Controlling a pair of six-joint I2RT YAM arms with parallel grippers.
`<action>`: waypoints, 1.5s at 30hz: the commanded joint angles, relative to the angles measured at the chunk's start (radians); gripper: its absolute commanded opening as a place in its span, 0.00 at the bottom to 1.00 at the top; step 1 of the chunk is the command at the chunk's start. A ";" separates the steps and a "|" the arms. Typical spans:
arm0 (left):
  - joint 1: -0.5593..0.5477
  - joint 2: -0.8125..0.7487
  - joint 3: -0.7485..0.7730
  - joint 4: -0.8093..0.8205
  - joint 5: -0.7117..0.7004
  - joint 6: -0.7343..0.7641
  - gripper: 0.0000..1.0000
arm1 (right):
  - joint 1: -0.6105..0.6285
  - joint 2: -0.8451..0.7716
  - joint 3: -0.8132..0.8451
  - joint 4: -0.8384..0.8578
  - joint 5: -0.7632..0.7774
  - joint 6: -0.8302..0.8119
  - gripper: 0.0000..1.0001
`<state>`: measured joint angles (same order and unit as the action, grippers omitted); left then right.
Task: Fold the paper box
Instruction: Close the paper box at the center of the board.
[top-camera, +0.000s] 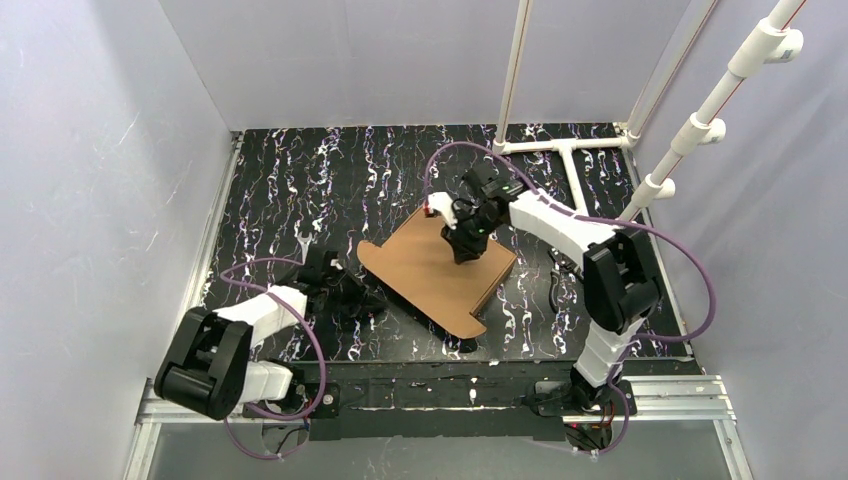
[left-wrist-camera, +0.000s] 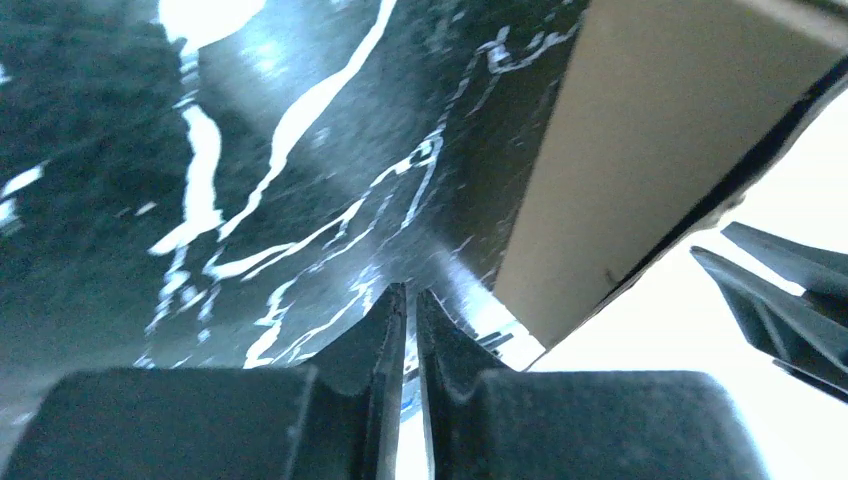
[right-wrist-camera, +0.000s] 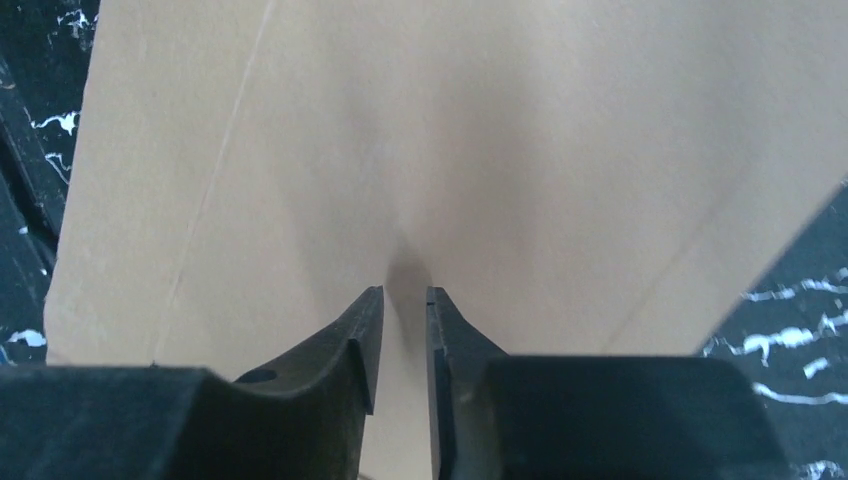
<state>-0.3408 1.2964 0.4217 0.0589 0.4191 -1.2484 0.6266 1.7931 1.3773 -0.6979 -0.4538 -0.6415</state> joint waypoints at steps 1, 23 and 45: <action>0.031 -0.103 0.010 -0.247 -0.041 0.107 0.11 | -0.018 -0.140 -0.032 -0.045 -0.088 -0.059 0.33; 0.089 0.029 0.550 -0.278 0.087 0.873 0.59 | -0.236 -0.081 -0.019 -0.053 0.062 0.046 0.32; 0.062 0.577 0.928 -0.330 0.129 1.147 0.67 | -0.341 -0.229 -0.342 0.013 0.049 0.044 0.07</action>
<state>-0.2691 1.8484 1.2968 -0.2260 0.5529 -0.1196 0.2890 1.5288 1.0386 -0.7990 -0.3733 -0.6930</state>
